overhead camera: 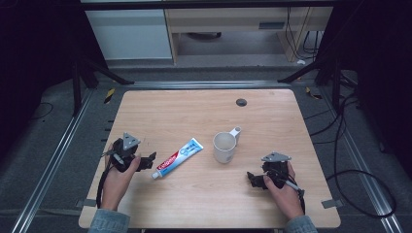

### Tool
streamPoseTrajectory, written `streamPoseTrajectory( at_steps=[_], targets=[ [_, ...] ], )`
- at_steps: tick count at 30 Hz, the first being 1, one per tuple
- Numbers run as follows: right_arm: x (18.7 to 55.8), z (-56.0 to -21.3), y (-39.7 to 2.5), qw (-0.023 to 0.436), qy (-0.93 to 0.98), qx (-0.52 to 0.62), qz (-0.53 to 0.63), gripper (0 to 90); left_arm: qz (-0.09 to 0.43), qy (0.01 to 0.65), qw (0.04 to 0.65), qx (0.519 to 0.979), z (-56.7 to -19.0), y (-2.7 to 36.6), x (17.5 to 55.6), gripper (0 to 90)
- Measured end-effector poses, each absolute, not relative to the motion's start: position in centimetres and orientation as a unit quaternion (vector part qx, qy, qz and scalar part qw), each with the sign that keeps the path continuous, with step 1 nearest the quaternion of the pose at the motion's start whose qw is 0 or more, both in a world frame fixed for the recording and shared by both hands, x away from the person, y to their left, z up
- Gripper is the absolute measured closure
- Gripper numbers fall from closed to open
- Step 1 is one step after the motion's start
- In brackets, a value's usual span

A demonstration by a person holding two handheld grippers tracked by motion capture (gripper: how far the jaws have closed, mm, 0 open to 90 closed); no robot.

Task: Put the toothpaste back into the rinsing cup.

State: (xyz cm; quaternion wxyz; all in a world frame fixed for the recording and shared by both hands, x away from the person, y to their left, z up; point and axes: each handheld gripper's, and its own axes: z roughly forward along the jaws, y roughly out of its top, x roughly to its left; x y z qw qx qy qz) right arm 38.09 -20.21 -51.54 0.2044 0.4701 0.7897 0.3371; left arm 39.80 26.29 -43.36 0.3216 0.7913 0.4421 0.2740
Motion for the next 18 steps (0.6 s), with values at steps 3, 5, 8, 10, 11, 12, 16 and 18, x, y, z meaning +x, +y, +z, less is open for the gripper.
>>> streamPoseTrajectory(
  at_steps=[3, 5, 8, 10, 11, 12, 16, 18],
  targets=[
    [38.1, -51.5, -20.2, 0.204, 0.79, 0.47, 0.337, 0.3, 0.266, 0.437, 0.302, 0.804, -43.1, 25.7, 39.6, 4.2],
    [38.1, -51.5, -20.2, 0.204, 0.79, 0.47, 0.337, 0.3, 0.258, 0.436, 0.297, 0.809, -43.2, 25.4, 39.4, 4.2],
    [38.1, -51.5, -20.2, 0.204, 0.79, 0.47, 0.337, 0.3, 0.252, 0.432, 0.281, 0.819, -43.2, 25.2, 39.1, 4.2],
    [38.1, -51.5, -20.2, 0.204, 0.79, 0.47, 0.337, 0.3, 0.25, 0.431, 0.275, 0.822, -43.0, 25.1, 38.9, 4.2],
    [38.1, -51.5, -20.2, 0.204, 0.79, 0.47, 0.337, 0.3, 0.246, 0.433, 0.274, 0.823, -42.9, 25.0, 38.9, 4.2],
    [38.1, -51.5, -20.2, 0.204, 0.79, 0.47, 0.337, 0.3, 0.242, 0.433, 0.273, 0.824, -42.8, 24.9, 38.9, 4.2],
    [38.1, -51.5, -20.2, 0.204, 0.79, 0.47, 0.337, 0.4, 0.233, 0.425, 0.246, 0.839, -42.7, 24.3, 38.9, 4.2],
    [38.1, -51.5, -20.2, 0.204, 0.79, 0.47, 0.337, 0.3, 0.218, 0.425, 0.242, 0.845, -42.5, 23.9, 39.0, 4.5]
  ],
)
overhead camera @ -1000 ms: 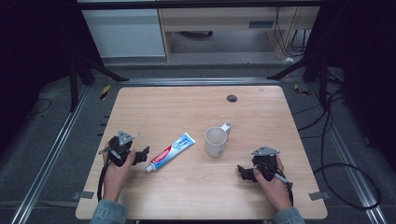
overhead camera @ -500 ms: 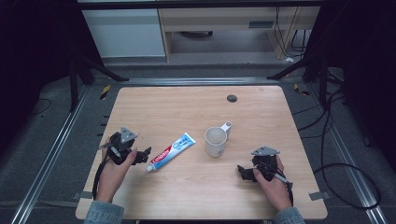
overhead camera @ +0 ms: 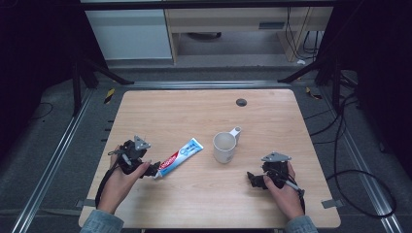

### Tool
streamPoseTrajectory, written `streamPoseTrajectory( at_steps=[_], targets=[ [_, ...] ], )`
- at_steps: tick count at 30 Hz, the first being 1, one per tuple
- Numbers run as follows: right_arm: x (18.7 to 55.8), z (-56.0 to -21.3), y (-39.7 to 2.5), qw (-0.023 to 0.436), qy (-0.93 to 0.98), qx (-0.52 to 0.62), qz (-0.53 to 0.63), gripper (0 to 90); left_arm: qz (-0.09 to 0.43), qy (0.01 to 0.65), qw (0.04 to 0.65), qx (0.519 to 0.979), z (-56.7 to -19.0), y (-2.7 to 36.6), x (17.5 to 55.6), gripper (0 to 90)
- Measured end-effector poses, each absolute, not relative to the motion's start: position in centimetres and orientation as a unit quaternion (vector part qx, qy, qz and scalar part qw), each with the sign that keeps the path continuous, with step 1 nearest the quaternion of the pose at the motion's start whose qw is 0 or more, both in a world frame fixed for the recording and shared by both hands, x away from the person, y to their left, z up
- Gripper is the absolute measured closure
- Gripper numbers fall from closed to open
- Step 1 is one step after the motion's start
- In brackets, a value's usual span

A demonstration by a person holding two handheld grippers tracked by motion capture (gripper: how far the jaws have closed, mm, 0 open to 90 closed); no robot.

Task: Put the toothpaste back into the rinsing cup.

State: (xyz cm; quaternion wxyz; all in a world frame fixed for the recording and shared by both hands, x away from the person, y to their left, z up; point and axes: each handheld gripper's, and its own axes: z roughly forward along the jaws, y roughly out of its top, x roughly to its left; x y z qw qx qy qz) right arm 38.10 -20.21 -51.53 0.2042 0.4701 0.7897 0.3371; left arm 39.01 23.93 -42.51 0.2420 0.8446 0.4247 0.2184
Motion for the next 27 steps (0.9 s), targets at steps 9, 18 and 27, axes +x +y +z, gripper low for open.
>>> streamPoseTrajectory(
  at_steps=[9, 18, 27],
  targets=[
    [38.1, -51.5, -20.2, 0.204, 0.79, 0.47, 0.337, 0.3, 0.189, 0.403, 0.21, 0.87, -41.4, 22.1, 40.4, 5.1],
    [38.1, -51.5, -20.2, 0.205, 0.789, 0.471, 0.337, 0.3, 0.184, 0.38, 0.182, 0.888, -40.5, 20.5, 41.6, 4.5],
    [38.2, -51.5, -20.1, 0.207, 0.787, 0.475, 0.336, 0.4, 0.157, 0.373, 0.157, 0.901, -39.6, 19.1, 43.1, 4.9]
  ],
)
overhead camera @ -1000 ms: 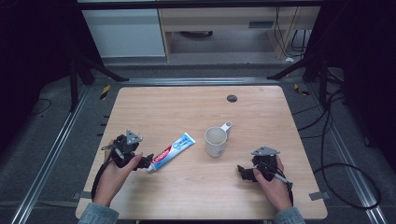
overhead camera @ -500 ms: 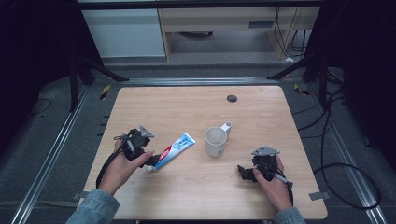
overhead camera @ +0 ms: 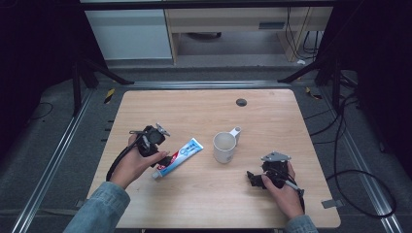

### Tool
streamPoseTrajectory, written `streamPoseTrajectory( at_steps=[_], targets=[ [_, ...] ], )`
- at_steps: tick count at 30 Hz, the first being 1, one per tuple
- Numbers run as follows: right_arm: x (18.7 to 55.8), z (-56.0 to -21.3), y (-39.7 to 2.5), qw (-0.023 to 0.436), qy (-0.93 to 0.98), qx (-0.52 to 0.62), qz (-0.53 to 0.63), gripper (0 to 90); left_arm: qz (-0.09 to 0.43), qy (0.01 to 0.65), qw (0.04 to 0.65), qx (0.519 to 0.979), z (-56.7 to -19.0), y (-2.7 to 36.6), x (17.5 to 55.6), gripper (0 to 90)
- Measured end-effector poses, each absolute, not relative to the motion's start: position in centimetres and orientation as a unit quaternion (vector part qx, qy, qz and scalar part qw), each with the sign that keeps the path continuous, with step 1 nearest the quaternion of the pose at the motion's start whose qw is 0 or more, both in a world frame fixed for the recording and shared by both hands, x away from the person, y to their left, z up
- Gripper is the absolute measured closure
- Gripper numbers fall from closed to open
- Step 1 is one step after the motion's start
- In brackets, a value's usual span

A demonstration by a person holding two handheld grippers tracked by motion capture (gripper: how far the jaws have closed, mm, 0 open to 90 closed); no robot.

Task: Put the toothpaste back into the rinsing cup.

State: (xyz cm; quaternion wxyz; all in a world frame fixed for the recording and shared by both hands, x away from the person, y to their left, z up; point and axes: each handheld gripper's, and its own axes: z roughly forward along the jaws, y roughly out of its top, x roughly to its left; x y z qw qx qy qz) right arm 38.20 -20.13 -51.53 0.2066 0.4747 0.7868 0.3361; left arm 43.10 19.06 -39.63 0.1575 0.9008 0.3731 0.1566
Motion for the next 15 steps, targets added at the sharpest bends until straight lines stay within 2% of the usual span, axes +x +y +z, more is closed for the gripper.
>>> streamPoseTrajectory(
  at_steps=[15],
  targets=[
    [38.2, -51.5, -20.2, 0.208, 0.79, 0.47, 0.333, 0.4, 0.131, 0.365, 0.11, 0.915, -39.8, 15.9, 46.0, 8.2]
  ],
)
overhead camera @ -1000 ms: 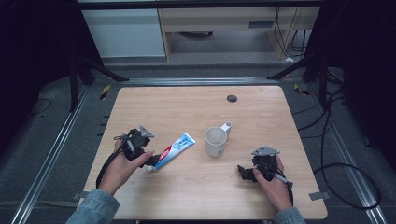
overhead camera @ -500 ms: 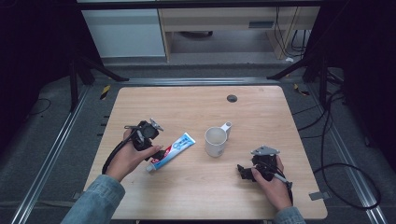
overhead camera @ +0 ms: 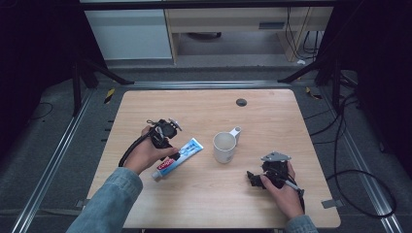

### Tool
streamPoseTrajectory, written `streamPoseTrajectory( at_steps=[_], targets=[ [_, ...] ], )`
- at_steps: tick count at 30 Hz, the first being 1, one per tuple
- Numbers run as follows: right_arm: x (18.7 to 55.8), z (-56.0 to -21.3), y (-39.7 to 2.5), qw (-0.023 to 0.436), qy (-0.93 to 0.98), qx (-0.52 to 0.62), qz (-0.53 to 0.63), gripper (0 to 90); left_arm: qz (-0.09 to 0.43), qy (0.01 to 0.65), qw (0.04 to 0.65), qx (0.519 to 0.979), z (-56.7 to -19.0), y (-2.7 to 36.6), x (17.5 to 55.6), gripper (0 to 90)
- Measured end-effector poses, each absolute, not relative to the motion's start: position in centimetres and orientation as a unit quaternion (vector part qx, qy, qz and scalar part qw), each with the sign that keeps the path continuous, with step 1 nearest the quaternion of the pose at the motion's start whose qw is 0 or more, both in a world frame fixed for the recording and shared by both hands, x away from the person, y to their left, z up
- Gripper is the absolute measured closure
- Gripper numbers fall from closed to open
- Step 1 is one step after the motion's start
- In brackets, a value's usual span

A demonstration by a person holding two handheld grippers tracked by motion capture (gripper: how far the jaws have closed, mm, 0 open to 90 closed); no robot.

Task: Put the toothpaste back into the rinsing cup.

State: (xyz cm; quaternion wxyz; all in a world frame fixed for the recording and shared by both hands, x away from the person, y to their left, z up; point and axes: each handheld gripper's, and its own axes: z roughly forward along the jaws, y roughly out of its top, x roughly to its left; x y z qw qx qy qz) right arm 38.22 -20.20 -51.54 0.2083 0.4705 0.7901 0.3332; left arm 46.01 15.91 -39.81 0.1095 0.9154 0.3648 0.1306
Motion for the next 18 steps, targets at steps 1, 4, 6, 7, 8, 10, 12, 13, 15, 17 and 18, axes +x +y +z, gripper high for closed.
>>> streamPoseTrajectory(
  at_steps=[1, 4, 6, 7, 8, 10, 12, 13, 15, 17, 18],
  targets=[
    [38.2, -51.5, -20.2, 0.208, 0.79, 0.471, 0.333, 0.4, 0.129, 0.365, 0.108, 0.916, -39.8, 15.7, 46.2, 8.7],
    [38.2, -51.5, -20.2, 0.208, 0.79, 0.47, 0.334, 0.4, 0.126, 0.362, 0.103, 0.918, -40.0, 15.1, 46.6, 10.5],
    [38.2, -51.5, -20.2, 0.209, 0.79, 0.47, 0.334, 0.4, 0.123, 0.358, 0.098, 0.92, -40.1, 14.7, 46.8, 11.9],
    [38.2, -51.5, -20.2, 0.209, 0.79, 0.47, 0.334, 0.4, 0.124, 0.357, 0.096, 0.921, -40.2, 14.5, 46.8, 12.9],
    [38.2, -51.5, -20.2, 0.209, 0.79, 0.47, 0.334, 0.4, 0.123, 0.356, 0.094, 0.921, -40.2, 14.3, 46.9, 13.3],
    [38.2, -51.5, -20.2, 0.208, 0.79, 0.47, 0.334, 0.4, 0.123, 0.352, 0.091, 0.923, -40.4, 14.0, 47.1, 15.8],
    [38.2, -51.5, -20.2, 0.208, 0.79, 0.47, 0.334, 0.4, 0.117, 0.348, 0.085, 0.926, -40.7, 13.7, 47.2, 16.9],
    [38.2, -51.5, -20.2, 0.209, 0.79, 0.47, 0.334, 0.4, 0.115, 0.346, 0.08, 0.928, -40.9, 13.5, 47.3, 17.6],
    [38.2, -51.5, -20.2, 0.209, 0.79, 0.47, 0.334, 0.4, 0.107, 0.345, 0.077, 0.929, -41.2, 13.3, 47.4, 20.6],
    [38.2, -51.5, -20.2, 0.209, 0.79, 0.47, 0.334, 0.4, 0.098, 0.341, 0.069, 0.932, -41.7, 13.0, 47.4, 23.1],
    [38.2, -51.5, -20.2, 0.209, 0.79, 0.47, 0.334, 0.4, 0.095, 0.338, 0.065, 0.934, -41.9, 12.9, 47.4, 23.1]
  ],
)
